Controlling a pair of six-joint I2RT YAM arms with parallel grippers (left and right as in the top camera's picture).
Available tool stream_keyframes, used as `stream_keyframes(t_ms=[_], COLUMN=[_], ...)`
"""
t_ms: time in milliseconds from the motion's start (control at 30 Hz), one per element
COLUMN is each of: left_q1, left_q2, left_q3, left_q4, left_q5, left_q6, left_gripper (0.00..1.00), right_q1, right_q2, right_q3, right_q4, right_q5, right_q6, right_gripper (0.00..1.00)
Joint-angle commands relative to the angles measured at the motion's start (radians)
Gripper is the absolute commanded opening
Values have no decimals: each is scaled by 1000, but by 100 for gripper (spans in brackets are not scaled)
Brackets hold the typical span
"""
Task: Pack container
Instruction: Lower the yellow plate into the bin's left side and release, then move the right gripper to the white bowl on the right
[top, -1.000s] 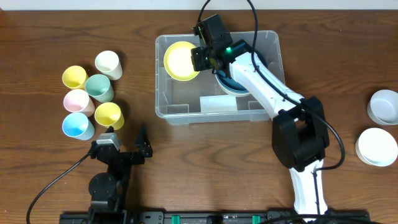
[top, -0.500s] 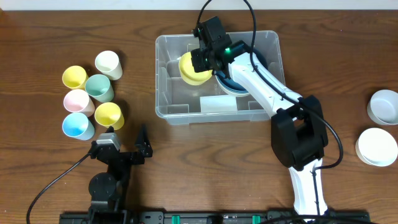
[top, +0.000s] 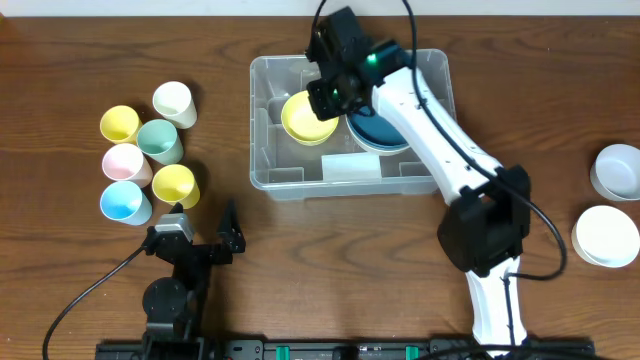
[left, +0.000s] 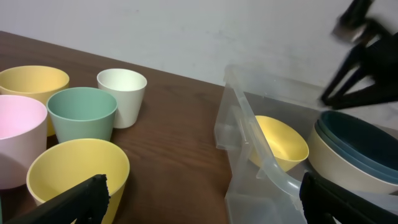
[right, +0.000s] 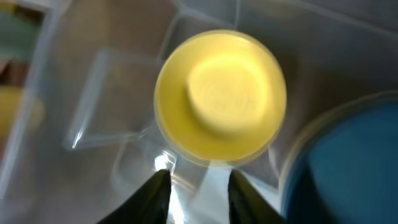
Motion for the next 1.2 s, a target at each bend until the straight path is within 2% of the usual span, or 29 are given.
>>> stream_keyframes(t_ms=[0, 200, 367, 500, 633, 967, 1167], left_q1=[3, 3, 3, 3, 3, 3, 3], left_q2=[-5, -5, -5, -5, -5, -5, -5], left_q3=[-19, -19, -19, -19, -19, -19, -19], left_q4=[-32, -32, -32, -32, -32, -32, -32], left_q5=[0, 0, 0, 0, 0, 0, 0], left_q6=[12, 12, 12, 12, 12, 12, 12], left_gripper=[98, 98, 98, 98, 98, 98, 98], right_q1=[-13, -180, -452, -634, -778, -995, -1113], right_q2=[-135, -292, -352, -343, -335, -335, -335], right_q3=[107, 135, 135, 117, 31, -341, -502], right_q4=[-97, -320, -454, -475, -413, -129, 2], right_q5=[2, 131, 152, 173, 174, 195, 196], right_q6=[-46, 45, 66, 66, 66, 66, 66], right_gripper=[36, 46, 48, 48, 47, 49, 51])
